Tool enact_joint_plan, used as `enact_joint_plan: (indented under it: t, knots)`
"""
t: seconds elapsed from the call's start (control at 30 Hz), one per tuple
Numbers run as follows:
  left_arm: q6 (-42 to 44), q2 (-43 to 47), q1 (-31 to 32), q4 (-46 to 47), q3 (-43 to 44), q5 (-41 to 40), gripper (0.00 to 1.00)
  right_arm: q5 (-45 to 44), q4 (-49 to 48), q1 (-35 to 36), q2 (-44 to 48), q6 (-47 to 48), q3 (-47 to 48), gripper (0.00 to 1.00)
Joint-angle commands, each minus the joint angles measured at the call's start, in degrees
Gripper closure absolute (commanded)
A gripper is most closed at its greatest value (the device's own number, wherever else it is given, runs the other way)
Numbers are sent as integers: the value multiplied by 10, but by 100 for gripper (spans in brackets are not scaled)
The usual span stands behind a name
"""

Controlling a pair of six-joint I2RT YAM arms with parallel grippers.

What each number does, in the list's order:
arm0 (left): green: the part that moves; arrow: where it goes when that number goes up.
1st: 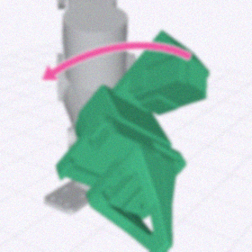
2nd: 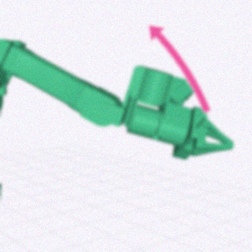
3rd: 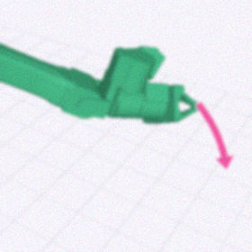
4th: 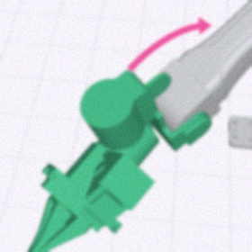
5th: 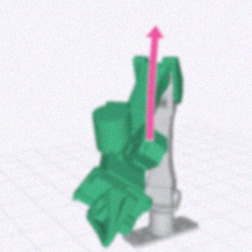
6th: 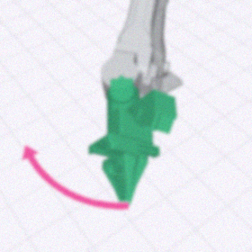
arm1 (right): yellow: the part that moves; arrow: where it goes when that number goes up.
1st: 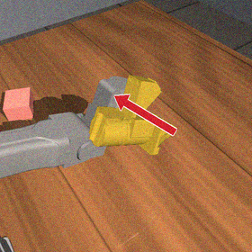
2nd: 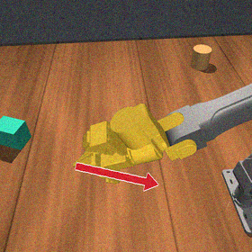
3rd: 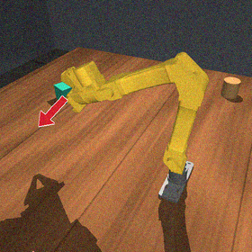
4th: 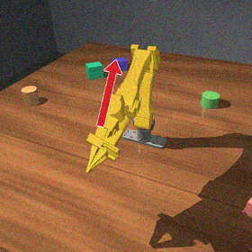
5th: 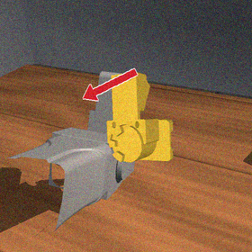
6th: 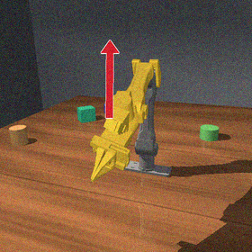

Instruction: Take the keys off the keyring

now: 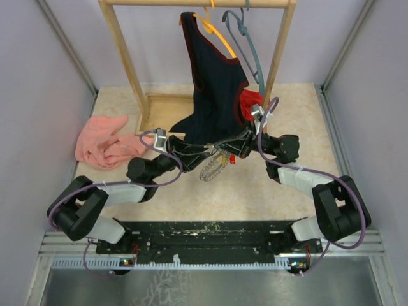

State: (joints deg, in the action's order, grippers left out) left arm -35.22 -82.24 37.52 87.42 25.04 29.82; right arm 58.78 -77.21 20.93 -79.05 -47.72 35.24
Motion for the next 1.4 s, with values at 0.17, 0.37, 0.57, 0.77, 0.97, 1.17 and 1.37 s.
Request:
enact_joint_plan:
  t: [0.17,0.37,0.57,0.77,0.97,1.17,1.37]
  knots:
    - [8,-3,4,151,25,-12,57,-6,-51,-3,-1,-6,4,100]
    - [6,-5,5,151,32,-10,60,-5,-52,-3,-1,-7,4,100]
    - [5,-7,5,151,40,-4,66,-5,-54,-3,-1,-9,4,100]
    - [4,-14,5,152,50,21,84,-5,-55,-3,-1,-10,3,100]
    - [0,-13,5,152,52,31,100,-2,-49,-3,-1,-4,3,100]
    - [17,17,3,93,45,28,100,28,8,-3,4,39,13,97]
    - [110,97,3,-124,60,40,100,73,118,-6,23,115,43,70]
